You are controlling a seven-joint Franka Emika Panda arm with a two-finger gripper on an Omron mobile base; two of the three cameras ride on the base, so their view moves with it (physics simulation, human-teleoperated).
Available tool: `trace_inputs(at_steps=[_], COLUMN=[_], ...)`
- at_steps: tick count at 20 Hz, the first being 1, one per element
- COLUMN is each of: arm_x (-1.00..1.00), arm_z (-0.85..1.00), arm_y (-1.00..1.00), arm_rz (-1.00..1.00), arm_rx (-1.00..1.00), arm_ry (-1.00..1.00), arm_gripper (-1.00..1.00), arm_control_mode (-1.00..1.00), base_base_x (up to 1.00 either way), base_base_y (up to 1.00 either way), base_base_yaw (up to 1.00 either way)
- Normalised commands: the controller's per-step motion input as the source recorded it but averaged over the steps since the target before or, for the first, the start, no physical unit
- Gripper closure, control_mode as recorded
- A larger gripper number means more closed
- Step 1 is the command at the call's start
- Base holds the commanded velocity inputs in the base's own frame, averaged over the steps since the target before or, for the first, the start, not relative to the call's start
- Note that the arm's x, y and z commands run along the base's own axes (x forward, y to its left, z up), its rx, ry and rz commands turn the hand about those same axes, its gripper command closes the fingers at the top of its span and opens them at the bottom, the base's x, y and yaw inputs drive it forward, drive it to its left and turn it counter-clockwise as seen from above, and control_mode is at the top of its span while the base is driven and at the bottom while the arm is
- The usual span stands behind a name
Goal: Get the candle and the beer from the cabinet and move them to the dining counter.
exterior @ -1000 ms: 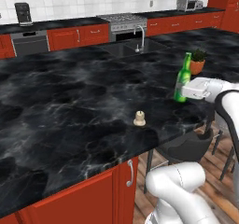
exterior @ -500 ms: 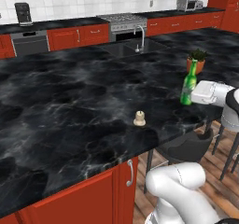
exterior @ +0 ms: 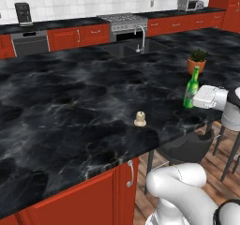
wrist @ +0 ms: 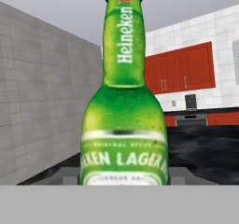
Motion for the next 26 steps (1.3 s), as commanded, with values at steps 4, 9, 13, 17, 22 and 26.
trace_inputs(at_steps=[4, 9, 13, 17, 22, 26], arm_x=[0.39, 0.43, 0.38, 0.34, 0.26, 0.19], arm_z=[-0.37, -0.40, -0.38, -0.30, -0.24, -0.29], arm_y=[-0.29, -0.16, -0.06, 0.00, 0.00, -0.01], arm_rz=[0.00, 0.00, 0.00, 0.00, 0.00, 0.00], arm_rx=[-0.02, -0.05, -0.05, -0.04, 0.00, 0.00], arm_ry=[0.00, 0.00, 0.01, 0.01, 0.00, 0.00], arm_gripper=[1.00, 1.00, 1.00, 1.00, 1.00, 1.00], arm_control_mode=[-1.00, -1.00, -1.00, -1.00, -1.00, -1.00], base_base_x=[0.00, 0.00, 0.00, 0.00, 0.00, 0.00], base_base_y=[0.00, 0.00, 0.00, 0.00, 0.00, 0.00], base_base_yaw=[0.00, 0.00, 0.00, 0.00, 0.00, 0.00])
